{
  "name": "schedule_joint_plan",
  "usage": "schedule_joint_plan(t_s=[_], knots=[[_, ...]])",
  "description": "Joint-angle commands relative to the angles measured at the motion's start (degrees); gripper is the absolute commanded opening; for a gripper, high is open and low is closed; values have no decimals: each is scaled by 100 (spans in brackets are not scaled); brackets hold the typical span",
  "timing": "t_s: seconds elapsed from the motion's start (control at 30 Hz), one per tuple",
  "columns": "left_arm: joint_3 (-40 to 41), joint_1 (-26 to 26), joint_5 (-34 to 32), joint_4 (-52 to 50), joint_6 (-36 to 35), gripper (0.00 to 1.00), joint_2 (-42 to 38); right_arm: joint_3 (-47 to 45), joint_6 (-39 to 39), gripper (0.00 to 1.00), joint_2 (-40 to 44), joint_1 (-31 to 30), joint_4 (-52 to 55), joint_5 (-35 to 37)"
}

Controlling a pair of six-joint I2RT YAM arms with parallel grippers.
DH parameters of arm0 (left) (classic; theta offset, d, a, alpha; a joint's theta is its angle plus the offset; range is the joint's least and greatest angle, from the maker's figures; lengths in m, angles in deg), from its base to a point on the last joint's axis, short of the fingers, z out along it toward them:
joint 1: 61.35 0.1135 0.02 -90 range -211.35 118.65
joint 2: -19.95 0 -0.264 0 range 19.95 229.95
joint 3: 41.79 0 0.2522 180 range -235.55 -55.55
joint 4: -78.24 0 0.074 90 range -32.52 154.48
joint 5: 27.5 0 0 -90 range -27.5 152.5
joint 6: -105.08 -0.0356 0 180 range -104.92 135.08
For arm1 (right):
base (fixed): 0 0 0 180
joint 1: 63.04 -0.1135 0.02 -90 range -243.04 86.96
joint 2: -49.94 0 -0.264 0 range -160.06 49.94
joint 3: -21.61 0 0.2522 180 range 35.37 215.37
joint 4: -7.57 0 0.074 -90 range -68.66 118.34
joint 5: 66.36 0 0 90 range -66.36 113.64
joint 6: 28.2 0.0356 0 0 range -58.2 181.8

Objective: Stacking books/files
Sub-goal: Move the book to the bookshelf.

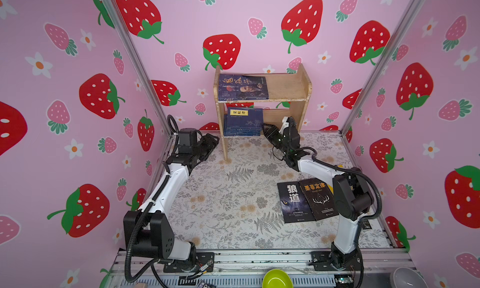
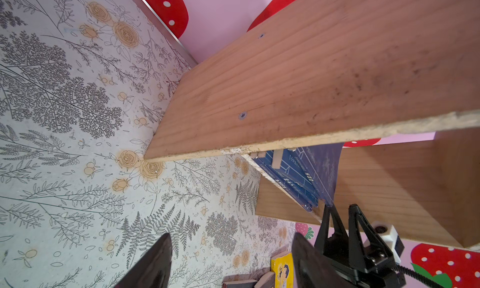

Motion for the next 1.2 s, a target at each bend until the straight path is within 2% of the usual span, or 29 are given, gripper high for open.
schedule_joint_plan(t_s=[0.0,0.07,0.4,0.63,0.77,0.97,1.17], knots=[[-56,28,35,47,39,74,31,228,-322,56,184,25,317,335],[-56,29,34,49,36,74,34,261,-492,59,185,25,444,444],[-47,37,39,-39,-56,74,25,1293,-1708,60,-444,38,1105,514],[-16,67,34,-128,-136,74,-58,1774,-1725,62,-828,103,1605,336],[4,80,35,-150,-158,74,-98,2018,-1790,61,-1001,130,1739,-35],[50,109,30,-155,-158,74,-135,2260,-1777,58,-1144,122,1863,-599],[75,130,33,-137,-144,74,-151,2464,-1720,52,-1204,72,2212,-838]])
